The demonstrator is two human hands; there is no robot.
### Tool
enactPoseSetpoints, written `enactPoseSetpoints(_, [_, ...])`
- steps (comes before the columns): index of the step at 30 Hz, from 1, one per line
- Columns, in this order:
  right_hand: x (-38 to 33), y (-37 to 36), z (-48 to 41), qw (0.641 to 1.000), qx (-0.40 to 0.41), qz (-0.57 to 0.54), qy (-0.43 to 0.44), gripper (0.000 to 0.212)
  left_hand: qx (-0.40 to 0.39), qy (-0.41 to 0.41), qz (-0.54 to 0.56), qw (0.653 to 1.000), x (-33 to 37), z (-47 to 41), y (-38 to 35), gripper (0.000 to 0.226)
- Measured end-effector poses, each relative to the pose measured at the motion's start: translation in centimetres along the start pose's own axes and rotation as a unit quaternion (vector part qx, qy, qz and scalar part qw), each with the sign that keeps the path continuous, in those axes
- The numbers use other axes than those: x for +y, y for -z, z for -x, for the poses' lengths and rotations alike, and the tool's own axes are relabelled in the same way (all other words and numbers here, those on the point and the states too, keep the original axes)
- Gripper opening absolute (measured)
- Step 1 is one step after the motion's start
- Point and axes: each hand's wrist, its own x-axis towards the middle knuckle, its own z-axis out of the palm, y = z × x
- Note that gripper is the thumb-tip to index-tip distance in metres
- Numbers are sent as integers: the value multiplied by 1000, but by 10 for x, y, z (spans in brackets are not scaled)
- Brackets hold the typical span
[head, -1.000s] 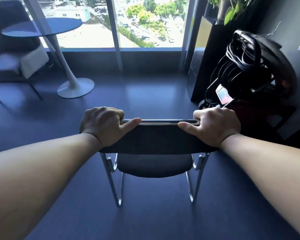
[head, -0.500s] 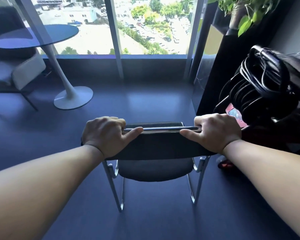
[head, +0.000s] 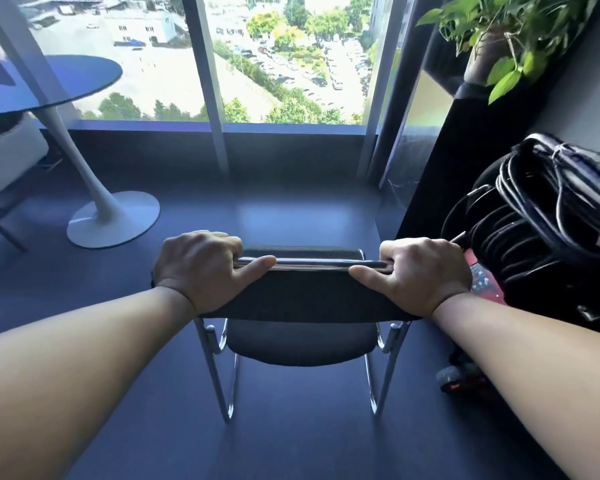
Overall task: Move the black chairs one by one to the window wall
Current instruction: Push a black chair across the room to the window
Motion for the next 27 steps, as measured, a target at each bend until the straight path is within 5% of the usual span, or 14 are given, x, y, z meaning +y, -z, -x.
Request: enactPoseSetpoints(27, [86,-75,-309,999,-23,31,-39,85,-5,-22,16,1000,-73,-317,-122,79])
